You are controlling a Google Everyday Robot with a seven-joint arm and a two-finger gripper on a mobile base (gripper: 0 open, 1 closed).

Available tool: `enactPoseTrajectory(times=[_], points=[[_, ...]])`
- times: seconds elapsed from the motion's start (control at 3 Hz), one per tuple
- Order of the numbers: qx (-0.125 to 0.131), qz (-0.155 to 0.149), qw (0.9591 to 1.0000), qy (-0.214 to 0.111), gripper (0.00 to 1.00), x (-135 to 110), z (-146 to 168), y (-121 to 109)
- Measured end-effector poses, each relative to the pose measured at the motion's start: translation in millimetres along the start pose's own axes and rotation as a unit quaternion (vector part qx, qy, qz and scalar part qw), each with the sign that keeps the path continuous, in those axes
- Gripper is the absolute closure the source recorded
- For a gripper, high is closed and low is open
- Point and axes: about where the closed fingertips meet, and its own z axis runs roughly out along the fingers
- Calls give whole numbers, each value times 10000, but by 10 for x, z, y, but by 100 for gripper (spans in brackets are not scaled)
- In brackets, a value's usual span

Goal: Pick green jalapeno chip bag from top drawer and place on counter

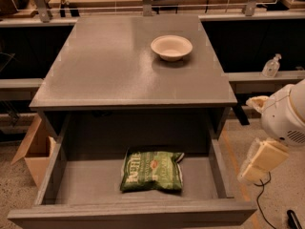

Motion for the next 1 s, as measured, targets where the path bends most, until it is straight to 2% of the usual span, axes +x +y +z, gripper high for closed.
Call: enactPoseTrajectory(times=[0.33,0.67,1.0], points=[[-415,-105,9991,-58,0,-145,509,121],[-613,-169,9980,-31,0,-235,843,179],[-695,-69,9975,-116,0,-302,1123,196]])
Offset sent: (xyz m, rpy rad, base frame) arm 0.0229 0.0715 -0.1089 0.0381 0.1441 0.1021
